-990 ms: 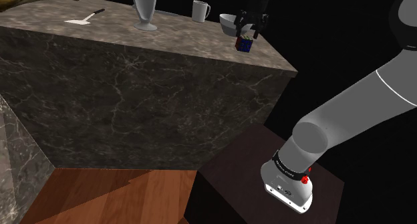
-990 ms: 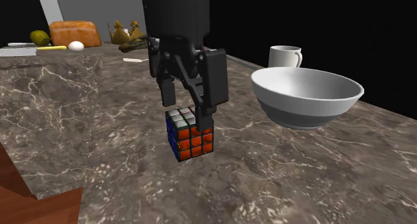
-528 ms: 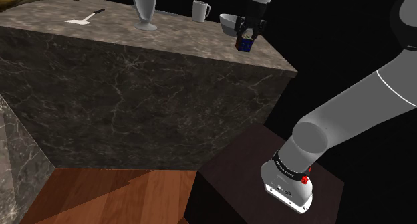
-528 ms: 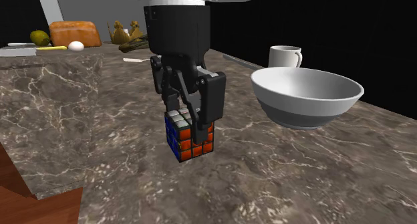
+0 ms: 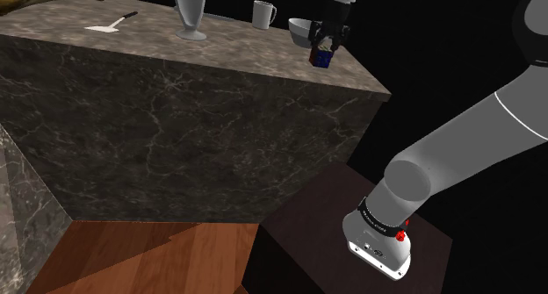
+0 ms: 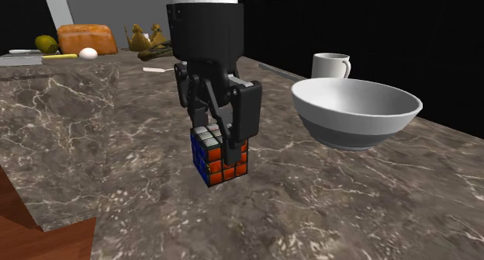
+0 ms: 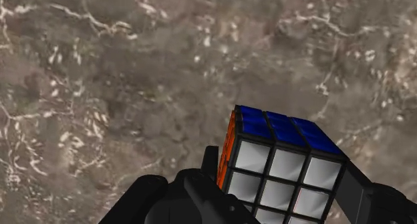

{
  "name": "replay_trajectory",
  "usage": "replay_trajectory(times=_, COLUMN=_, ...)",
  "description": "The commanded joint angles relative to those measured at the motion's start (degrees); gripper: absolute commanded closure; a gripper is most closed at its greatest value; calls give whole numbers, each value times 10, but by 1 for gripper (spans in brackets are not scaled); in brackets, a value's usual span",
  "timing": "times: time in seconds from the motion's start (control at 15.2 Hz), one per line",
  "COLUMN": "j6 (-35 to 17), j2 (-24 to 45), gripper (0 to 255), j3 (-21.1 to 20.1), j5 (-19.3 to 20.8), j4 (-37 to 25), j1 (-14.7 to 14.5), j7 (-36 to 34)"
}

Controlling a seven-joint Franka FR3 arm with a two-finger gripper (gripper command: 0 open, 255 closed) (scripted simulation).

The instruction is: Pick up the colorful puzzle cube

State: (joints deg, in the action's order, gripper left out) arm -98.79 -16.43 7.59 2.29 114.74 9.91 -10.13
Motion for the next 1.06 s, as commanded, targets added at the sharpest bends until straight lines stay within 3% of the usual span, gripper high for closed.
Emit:
replay_trajectory(times=0.0, j6=11, j2=1, gripper=255, j3=0, j5=0, j4=-12, j1=0, j7=0)
replay_trajectory(times=0.99, j6=114, j2=23, gripper=255, j3=-1, j5=-4, j4=-136, j1=-2, j7=3)
